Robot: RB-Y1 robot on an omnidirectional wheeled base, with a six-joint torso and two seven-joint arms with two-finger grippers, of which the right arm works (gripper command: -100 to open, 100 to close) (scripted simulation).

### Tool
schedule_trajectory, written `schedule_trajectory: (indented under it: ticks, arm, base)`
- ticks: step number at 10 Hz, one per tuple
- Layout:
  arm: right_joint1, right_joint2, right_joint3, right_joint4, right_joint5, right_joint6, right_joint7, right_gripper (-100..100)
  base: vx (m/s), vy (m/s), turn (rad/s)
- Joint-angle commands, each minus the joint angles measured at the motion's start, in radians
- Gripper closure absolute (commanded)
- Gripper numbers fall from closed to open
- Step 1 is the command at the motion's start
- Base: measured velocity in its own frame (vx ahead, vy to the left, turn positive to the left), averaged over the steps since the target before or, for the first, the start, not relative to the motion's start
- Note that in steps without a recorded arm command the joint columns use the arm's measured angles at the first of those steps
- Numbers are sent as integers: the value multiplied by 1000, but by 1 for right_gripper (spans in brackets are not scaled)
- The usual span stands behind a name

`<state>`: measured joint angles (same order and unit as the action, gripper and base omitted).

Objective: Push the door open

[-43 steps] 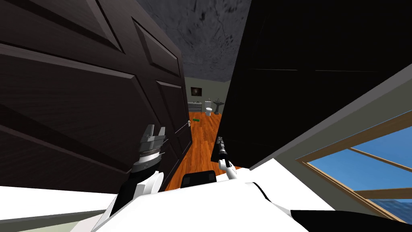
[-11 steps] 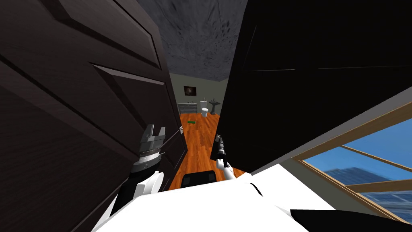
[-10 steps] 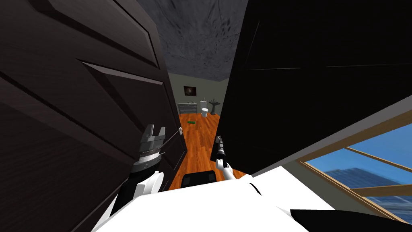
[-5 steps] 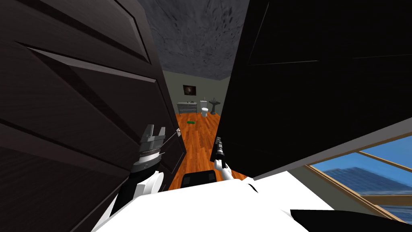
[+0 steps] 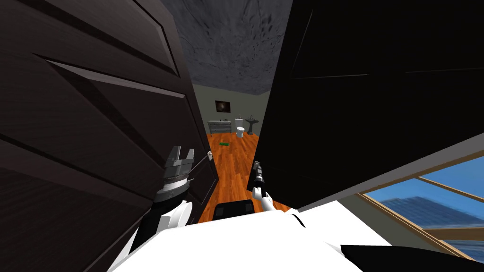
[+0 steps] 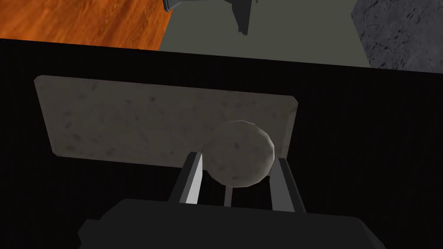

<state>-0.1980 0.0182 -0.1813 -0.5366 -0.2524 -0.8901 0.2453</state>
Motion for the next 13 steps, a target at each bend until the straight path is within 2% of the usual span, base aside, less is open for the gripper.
schedule_trajectory:
  ticks: [1, 2, 3, 4, 6, 7, 8, 11, 12, 13]
  arm:
    - [11, -15, -12, -34, -7, 8, 12, 100]
    - [8, -29, -26, -35, -18, 9, 21, 100]
    - [8, -29, -26, -35, -18, 9, 21, 100]
    - [11, -37, -15, -43, 1, 32, 12, -100]
    - [-9, -51, -8, -17, 22, 30, -6, -100]
    - [-27, -51, -1, 6, 41, 27, -22, -100]
    - [-40, -44, 3, 22, 53, 26, -33, -100]
    - [-75, 7, 15, 67, 90, 21, -63, -100]
    - [-78, 14, 16, 71, 93, 20, -66, -100]
    - [-74, 3, 16, 66, 90, 20, -69, -100]
  base:
    - [130, -23, -44]
    - [143, -40, -49]
    - [123, -55, -74]
    - [-8, 4, -235]
    - [-113, 62, -264]
    - [-205, 89, -374]
    - [-192, 109, -284]
    - [-159, 160, -240]
    - [-61, 150, -86]
    - [-20, 60, -12]
